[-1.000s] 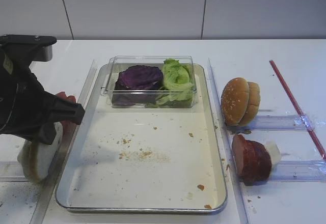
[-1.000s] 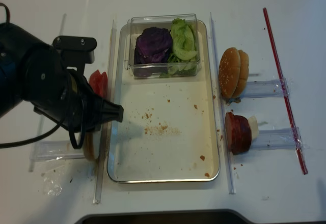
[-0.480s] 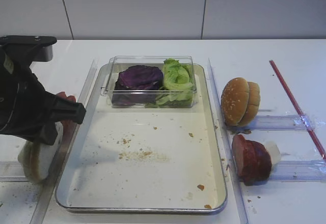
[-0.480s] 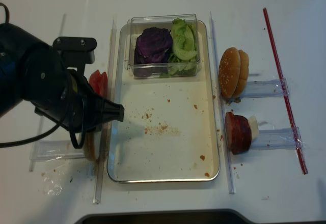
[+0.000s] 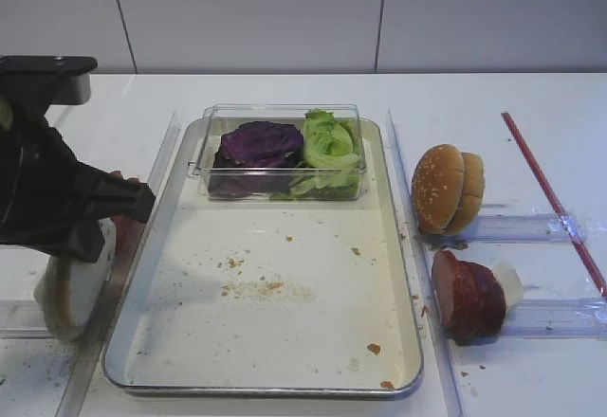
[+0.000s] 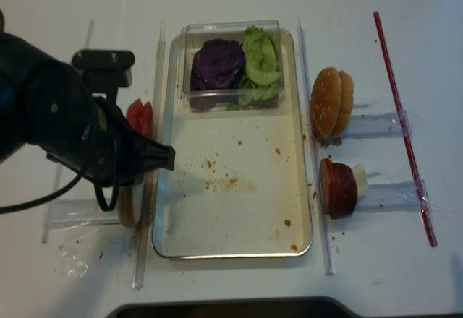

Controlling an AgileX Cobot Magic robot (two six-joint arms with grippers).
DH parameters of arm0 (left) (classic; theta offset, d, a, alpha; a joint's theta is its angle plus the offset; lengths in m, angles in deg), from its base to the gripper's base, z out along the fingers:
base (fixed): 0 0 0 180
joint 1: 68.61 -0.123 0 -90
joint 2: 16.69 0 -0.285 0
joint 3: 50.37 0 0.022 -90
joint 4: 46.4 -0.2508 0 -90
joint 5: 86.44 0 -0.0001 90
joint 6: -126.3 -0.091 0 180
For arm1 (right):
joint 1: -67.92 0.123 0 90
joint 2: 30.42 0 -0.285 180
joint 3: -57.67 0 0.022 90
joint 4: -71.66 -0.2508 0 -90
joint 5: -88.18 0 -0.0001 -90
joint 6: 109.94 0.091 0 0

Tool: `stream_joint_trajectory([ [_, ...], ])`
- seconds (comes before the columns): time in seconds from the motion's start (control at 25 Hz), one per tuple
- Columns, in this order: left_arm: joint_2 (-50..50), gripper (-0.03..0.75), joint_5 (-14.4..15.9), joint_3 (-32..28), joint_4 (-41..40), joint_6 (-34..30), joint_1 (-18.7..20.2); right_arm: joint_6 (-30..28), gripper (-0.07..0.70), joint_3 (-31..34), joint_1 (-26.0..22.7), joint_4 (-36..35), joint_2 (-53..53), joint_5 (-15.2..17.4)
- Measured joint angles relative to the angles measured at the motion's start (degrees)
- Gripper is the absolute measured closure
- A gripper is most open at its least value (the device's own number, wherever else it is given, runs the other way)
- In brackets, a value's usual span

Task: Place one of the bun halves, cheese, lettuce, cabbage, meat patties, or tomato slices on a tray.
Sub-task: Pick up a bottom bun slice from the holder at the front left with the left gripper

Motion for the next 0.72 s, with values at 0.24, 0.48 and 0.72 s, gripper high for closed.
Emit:
stream_joint_trajectory([
  [0.24, 1.7, 0.636, 0.0, 0.0, 0.2, 0.2, 0.0, 0.0, -0.06, 0.0, 0.0, 0.0, 0.0, 0.0],
  [0.48, 1.8, 0.636, -0.4, 0.0, 3.2, 0.2, 0.0, 0.0, -0.06, 0.0, 0.0, 0.0, 0.0, 0.0],
  [0.72, 1.8, 0.638, -1.5, 0.0, 10.1, -3.8, 0.0, 0.0, -0.06, 0.0, 0.0, 0.0, 0.0, 0.0],
])
